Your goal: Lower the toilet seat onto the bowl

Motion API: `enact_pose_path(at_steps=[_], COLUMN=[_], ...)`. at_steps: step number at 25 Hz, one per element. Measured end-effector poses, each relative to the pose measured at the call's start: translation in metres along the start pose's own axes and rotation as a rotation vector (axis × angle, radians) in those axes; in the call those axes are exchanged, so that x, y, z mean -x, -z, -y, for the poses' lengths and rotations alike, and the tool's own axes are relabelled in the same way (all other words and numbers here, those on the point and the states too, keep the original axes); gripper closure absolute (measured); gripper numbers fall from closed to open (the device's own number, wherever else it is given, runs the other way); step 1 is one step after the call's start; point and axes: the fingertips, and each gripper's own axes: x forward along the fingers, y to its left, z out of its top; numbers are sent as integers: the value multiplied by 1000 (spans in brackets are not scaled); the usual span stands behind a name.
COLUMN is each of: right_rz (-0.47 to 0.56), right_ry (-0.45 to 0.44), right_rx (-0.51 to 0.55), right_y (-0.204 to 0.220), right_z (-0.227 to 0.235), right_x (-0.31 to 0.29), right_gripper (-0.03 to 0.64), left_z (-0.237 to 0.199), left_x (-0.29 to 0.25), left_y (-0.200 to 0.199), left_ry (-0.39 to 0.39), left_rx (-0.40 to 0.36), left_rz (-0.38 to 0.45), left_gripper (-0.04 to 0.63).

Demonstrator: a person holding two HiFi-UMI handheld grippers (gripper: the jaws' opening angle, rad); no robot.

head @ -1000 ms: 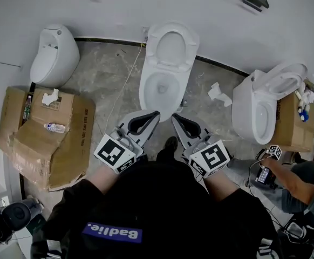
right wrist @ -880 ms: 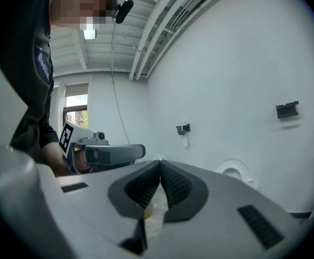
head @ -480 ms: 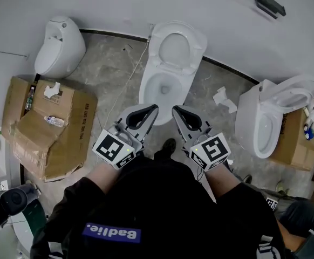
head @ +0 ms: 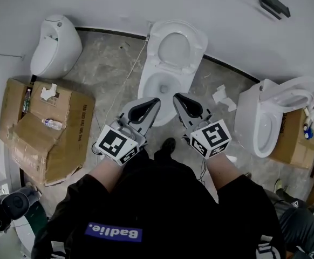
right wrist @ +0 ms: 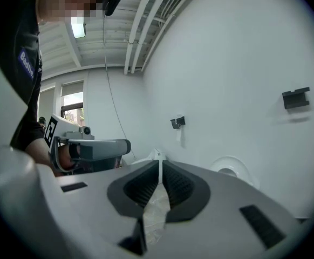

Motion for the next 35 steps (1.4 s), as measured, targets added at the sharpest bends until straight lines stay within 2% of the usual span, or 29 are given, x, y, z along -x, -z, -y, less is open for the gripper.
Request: enact_pose_path(at_steps=[14, 26, 35], right_rz=[-37, -93, -198], right_ry=[98, 140, 162], right_rx=[-12, 17, 80], right_y=[4, 1, 26], right_z=[48, 128, 188], right_x=[-62, -111, -135], right_gripper=[586, 551, 508], left_z=[-53, -79, -83], left_x=[-20, -38, -50], left_y=[-7, -17, -27], left_ry=[52, 37, 23], left_rx=[10, -23, -43], left_rz=[-3, -4, -7], left_gripper=[579, 580, 580])
